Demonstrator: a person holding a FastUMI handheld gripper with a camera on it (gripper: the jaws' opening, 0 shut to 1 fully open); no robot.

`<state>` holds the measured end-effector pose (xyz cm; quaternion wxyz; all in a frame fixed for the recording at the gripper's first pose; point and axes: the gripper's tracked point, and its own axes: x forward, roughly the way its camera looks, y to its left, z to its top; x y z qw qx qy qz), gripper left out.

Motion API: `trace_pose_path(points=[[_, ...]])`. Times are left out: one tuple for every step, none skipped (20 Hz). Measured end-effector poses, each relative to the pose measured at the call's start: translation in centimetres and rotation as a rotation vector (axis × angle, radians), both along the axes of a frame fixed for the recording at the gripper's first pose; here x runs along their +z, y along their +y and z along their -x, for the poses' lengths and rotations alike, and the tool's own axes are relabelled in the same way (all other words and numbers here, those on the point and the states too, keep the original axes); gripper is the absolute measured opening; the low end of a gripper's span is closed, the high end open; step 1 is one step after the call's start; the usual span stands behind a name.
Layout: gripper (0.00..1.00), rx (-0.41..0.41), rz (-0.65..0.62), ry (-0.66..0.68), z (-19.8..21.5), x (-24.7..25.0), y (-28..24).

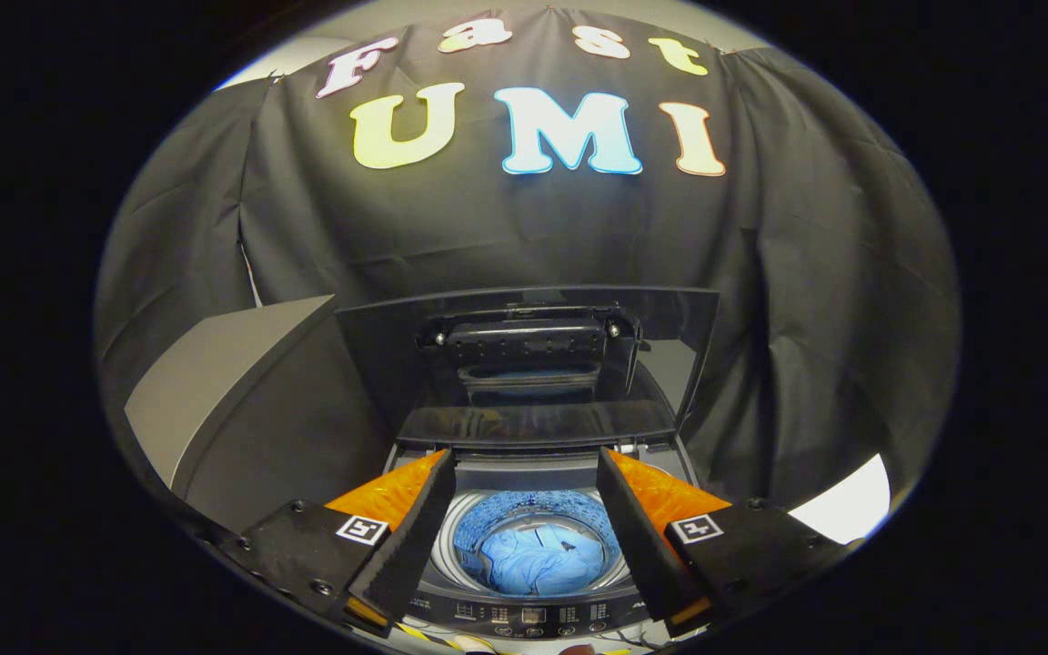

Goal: Put the clothes into the washing machine and then close the washing machine lid.

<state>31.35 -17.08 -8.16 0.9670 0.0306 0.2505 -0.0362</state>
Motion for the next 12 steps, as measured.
trace_pose_path(points=[[0.97, 0.004, -0.006, -0.023, -0.1, 0.8, 0.2], [0.97, 0.01, -0.009, -0.047, -0.4, 1.6, 0.3], [0.97, 0.016, -0.007, -0.071, -0.7, 2.4, 0.4], [0.97, 0.022, -0.003, -0.096, -1.1, 3.2, 0.5], [0.97, 0.032, -0.001, -0.124, -1.6, 4.2, 0.7], [0.97, 0.044, 0.003, -0.153, -2.2, 5.2, 0.9], [0.97, 0.053, 0.008, -0.18, -2.9, 6.0, 1.1], [0.97, 0.056, 0.014, -0.194, -3.7, 6.5, 1.1], [0.97, 0.053, 0.015, -0.206, -4.4, 7.1, 1.1], [0.97, 0.05, 0.015, -0.213, -5.2, 7.3, 1.0], [0.97, 0.044, 0.014, -0.221, -6.0, 7.6, 0.9], [0.97, 0.038, 0.016, -0.229, -6.6, 7.8, 0.8]])
